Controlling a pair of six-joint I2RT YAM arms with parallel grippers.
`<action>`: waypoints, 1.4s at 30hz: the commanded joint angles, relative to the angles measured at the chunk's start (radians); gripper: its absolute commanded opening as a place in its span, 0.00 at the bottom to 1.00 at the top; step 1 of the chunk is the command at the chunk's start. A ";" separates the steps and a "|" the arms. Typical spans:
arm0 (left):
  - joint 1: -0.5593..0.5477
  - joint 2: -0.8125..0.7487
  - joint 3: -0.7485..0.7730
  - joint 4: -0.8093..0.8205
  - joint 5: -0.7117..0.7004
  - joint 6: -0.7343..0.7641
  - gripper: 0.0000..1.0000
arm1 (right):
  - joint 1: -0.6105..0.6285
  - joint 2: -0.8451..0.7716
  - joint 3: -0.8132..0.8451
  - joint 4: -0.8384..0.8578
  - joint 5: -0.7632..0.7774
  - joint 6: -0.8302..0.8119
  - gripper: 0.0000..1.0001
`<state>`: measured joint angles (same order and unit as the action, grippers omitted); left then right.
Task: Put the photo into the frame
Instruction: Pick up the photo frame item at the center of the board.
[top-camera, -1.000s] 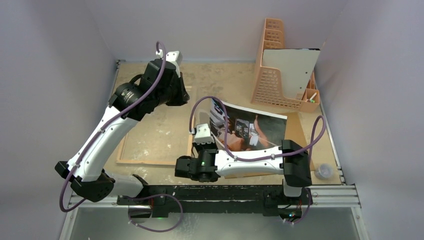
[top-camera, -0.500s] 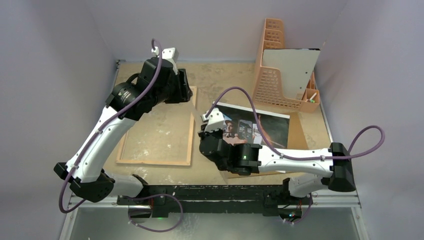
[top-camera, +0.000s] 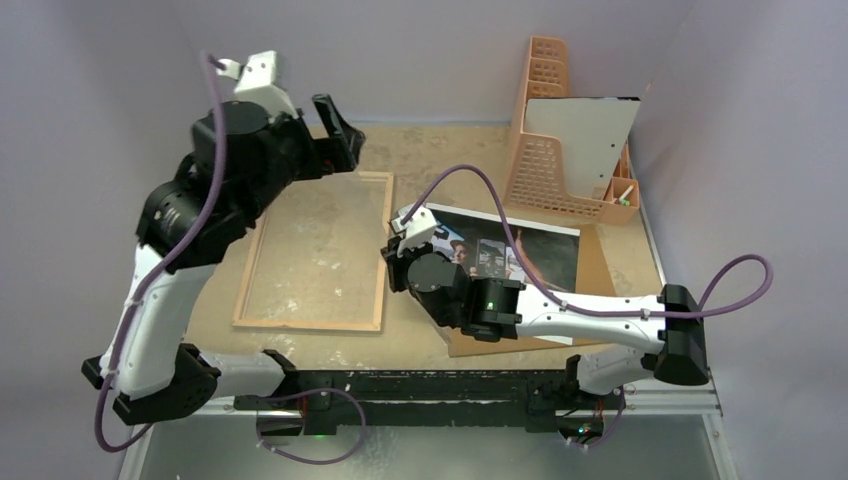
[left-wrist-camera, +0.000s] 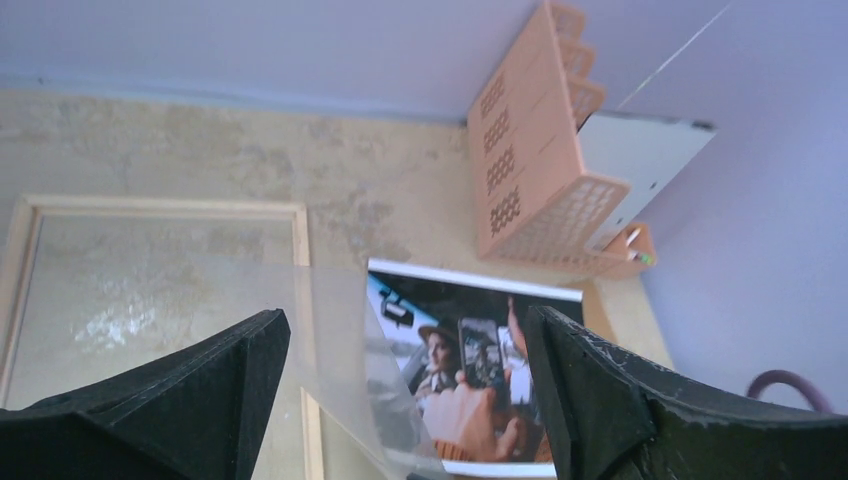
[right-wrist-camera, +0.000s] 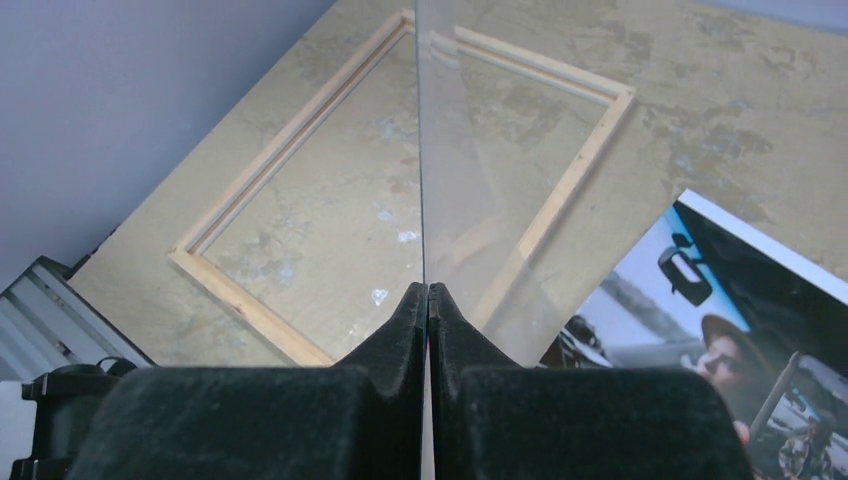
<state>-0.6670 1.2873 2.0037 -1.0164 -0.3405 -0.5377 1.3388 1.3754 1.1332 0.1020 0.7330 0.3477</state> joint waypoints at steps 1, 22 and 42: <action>0.002 -0.069 0.067 0.114 -0.083 0.062 0.93 | -0.014 -0.033 0.090 0.090 -0.035 -0.079 0.00; 0.003 -0.138 -0.674 0.324 -0.101 -0.064 0.94 | -0.486 -0.034 0.427 -0.162 -0.211 0.126 0.00; 0.066 0.437 -0.896 0.636 0.058 -0.014 0.82 | -0.614 -0.131 0.373 -0.301 -0.369 0.122 0.00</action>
<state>-0.6353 1.6852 1.1141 -0.4854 -0.3355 -0.5785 0.7319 1.2678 1.5131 -0.2104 0.3878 0.4618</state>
